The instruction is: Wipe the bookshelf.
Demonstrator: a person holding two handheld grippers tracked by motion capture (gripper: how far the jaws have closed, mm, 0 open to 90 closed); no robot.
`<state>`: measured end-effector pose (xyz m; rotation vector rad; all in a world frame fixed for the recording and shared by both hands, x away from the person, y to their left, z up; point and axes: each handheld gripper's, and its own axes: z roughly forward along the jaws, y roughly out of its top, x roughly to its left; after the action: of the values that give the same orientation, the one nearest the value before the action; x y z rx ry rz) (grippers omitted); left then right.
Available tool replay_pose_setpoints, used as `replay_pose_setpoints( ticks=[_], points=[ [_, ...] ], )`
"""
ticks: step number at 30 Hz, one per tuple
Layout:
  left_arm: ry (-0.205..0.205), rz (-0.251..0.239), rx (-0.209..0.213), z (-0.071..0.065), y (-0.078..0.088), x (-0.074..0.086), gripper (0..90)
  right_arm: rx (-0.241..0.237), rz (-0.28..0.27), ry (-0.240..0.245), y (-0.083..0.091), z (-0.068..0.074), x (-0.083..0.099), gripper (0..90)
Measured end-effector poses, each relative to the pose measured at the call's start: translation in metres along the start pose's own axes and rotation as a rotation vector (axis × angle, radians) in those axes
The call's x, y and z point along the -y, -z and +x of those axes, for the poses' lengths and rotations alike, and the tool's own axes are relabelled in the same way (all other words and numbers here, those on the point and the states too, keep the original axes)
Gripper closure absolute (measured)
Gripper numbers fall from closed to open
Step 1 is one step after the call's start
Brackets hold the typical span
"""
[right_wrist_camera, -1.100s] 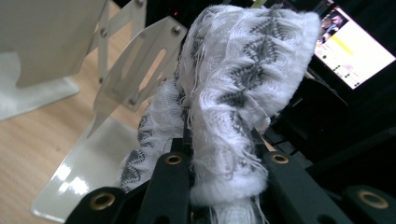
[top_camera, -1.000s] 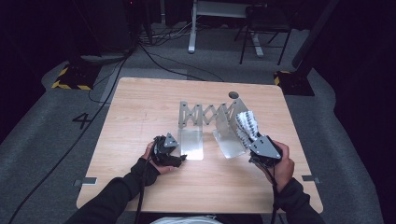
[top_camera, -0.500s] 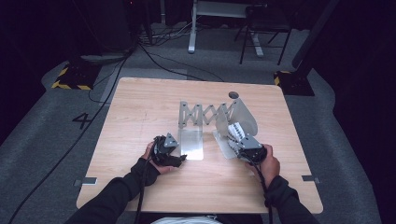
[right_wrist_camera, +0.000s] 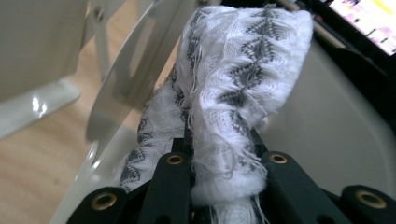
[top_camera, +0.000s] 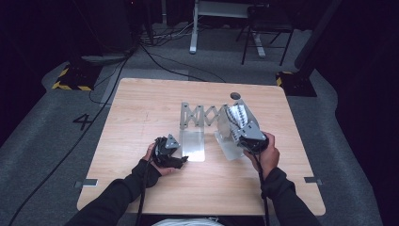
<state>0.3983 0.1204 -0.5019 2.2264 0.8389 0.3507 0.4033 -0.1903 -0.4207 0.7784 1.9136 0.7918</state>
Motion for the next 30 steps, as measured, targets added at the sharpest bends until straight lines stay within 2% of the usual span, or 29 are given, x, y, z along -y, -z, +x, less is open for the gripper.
replay_pose_setpoints(
  ticks=[4,6,13,16,17,25,30],
  points=[
    [0.000,0.000,0.000,0.000,0.000,0.000,29.3,0.027,-0.052,-0.032,0.009,-0.010,-0.012,79.8],
    [-0.001,0.000,0.000,0.000,0.000,0.000,29.3,0.024,-0.062,-0.031,0.011,-0.011,-0.016,79.7],
    [0.000,0.000,0.000,0.000,0.000,0.000,29.3,-0.048,-0.006,0.049,-0.001,0.000,-0.009,79.6],
    [0.000,0.000,0.000,0.000,0.000,0.000,29.3,-0.084,0.027,0.099,-0.006,0.011,-0.002,79.7],
    [0.000,0.000,0.000,0.000,0.000,0.000,29.3,-0.084,0.027,0.099,-0.006,0.011,-0.002,79.7],
    [0.000,0.000,0.000,0.000,0.000,0.000,29.3,-0.132,0.085,0.195,-0.014,0.032,0.015,79.7],
    [-0.001,0.001,0.001,0.000,0.000,0.000,29.3,-0.182,0.122,0.208,-0.020,0.036,0.028,79.6]
  ],
)
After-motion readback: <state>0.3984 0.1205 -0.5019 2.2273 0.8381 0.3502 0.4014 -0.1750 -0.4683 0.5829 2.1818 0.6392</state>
